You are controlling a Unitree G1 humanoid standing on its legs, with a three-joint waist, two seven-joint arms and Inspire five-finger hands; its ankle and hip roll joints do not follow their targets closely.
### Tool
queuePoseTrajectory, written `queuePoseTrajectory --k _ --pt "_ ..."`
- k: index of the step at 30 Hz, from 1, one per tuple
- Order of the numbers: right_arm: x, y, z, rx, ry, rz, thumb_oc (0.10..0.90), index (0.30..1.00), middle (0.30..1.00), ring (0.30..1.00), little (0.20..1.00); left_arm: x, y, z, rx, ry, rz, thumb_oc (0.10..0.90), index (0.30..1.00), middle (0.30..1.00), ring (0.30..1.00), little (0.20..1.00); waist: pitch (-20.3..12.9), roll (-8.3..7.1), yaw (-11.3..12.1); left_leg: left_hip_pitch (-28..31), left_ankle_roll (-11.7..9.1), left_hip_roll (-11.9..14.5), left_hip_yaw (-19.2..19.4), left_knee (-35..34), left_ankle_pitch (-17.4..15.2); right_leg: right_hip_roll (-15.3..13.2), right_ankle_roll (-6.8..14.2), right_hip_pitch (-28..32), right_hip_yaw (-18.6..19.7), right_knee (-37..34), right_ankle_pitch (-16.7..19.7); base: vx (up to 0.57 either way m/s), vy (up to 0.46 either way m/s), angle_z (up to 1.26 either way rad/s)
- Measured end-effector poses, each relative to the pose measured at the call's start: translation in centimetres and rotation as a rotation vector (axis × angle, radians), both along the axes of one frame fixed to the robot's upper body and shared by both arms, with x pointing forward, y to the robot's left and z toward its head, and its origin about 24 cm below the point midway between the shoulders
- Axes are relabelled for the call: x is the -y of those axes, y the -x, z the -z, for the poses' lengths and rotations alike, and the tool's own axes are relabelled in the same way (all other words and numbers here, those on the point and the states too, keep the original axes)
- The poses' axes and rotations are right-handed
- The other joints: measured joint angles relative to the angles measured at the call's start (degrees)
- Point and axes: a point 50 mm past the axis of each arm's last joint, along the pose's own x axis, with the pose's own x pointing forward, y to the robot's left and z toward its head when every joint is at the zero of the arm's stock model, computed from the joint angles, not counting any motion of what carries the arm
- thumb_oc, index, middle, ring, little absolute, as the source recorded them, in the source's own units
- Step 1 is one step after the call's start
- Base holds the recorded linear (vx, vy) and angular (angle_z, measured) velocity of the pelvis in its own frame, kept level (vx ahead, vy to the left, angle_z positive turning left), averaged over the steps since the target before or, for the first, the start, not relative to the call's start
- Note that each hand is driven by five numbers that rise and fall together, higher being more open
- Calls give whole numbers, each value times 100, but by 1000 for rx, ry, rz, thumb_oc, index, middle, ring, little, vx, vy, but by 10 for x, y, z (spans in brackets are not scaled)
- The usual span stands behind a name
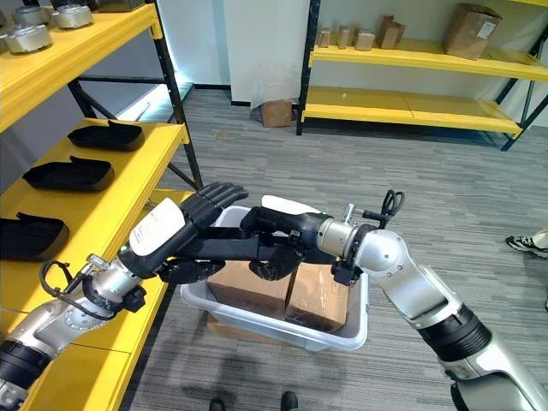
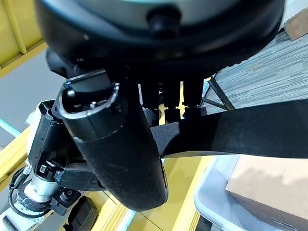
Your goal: Move parts from the plastic box to the shelf.
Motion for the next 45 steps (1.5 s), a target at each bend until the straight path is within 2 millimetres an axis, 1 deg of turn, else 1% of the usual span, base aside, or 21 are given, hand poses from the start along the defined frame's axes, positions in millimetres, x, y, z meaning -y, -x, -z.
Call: queuePoseTrajectory --k 13,19,22,25,30,34,42,45 --pt "1 0 -1 -1 10 7 400 300 300 300 300 -4 0 3 50 -11 -32 900 1000 1000 1000 1000 0 1 5 -3 0 0 -2 0 -1 0 0 -2 0 0 -1 0 0 0" --pt "9 0 -6 19 42 26 400 300 300 300 300 -16 0 3 59 -2 -64 900 1000 1000 1000 1000 0 1 -3 -13 0 1 2 -1 -1 0 0 -17 3 0 -2 0 0 0" --pt "12 0 -11 40 40 24 400 300 300 300 300 -17 0 1 65 3 -62 900 1000 1000 1000 1000 0 1 -9 -13 0 1 5 -1 -2 0 0 -19 6 0 -2 0 0 0" --pt "15 1 -13 43 64 15 400 300 300 300 300 -20 0 4 39 0 -59 900 1000 1000 1000 1000 0 1 -10 -13 0 1 10 -1 -2 0 0 -21 10 0 -2 0 0 0" --pt "15 3 -13 45 80 -17 400 300 300 300 300 -26 -1 9 -3 -6 -73 900 1000 1000 1000 1000 0 1 -21 -12 2 2 51 -1 -3 1 0 -40 57 -1 -1 2 2 -3" --pt "14 4 -14 58 82 -36 400 300 300 300 300 -30 -1 7 -11 -22 -74 900 1000 1000 1000 1000 -1 0 -28 -13 3 2 62 -1 -3 1 1 -47 65 0 2 -1 1 -1" --pt "10 6 -18 57 111 -92 400 300 300 300 300 -29 -1 8 -31 -55 -43 900 1000 1000 1000 1000 -1 0 -99 -14 7 2 111 -1 -7 0 2 -72 79 0 14 1 1 -1" --pt "8 6 -23 70 119 -105 400 300 300 300 300 -28 -2 7 -55 -49 -30 900 1000 1000 1000 1000 -1 0 -135 -13 7 2 117 -1 -6 1 2 -75 82 -1 23 0 0 0"
